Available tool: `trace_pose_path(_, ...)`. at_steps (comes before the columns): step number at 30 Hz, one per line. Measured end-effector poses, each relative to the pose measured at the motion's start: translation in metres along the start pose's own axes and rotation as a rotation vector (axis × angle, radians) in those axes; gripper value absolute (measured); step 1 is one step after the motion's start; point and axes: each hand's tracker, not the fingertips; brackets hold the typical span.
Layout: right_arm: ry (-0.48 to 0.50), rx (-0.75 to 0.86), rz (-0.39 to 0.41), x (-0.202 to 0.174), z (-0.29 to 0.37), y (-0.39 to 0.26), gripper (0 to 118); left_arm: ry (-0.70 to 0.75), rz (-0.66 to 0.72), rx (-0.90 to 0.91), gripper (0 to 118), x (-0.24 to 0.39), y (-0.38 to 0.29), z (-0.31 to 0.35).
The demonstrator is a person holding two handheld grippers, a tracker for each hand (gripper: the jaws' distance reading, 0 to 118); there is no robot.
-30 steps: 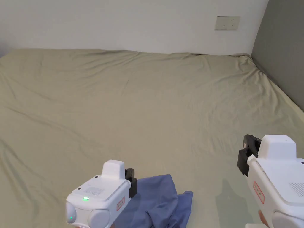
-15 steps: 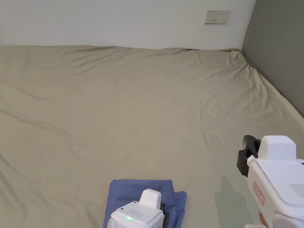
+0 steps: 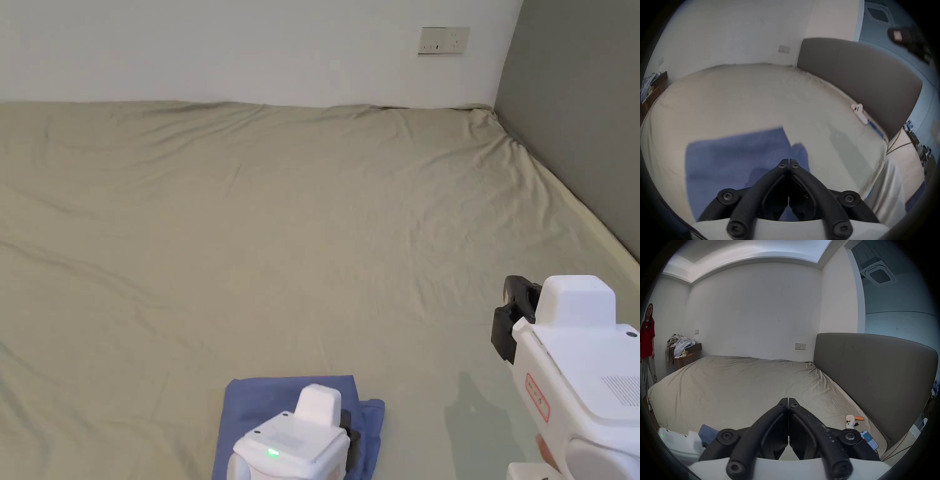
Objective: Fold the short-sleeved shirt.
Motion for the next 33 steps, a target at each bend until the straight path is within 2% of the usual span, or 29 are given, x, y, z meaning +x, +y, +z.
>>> trace_pose_path(6, 0.015, 0.048, 0.006, -0.006, 0.006, 0.01, 2, 0.042, -0.08, 0.242, 0, -0.01, 0.064, 0.077)
trace_pose_path(16, 0.031, 0.126, 0.001, -0.028, 0.021, 0.03, 2, 0.302, -0.137, 0.539, 0, -0.064, 0.117, 0.16)
trace_pose_path(25, 0.038, 0.17, 0.009, -0.04, 0.029, 0.032, 2, 0.451, -0.077, 0.616, 0, -0.115, 0.108, 0.188)
trace_pose_path(33, 0.058, 0.164, 0.017, -0.049, 0.026, 0.032, 2, 0.484, -0.04, 0.612, 0, -0.13, 0.103, 0.192)
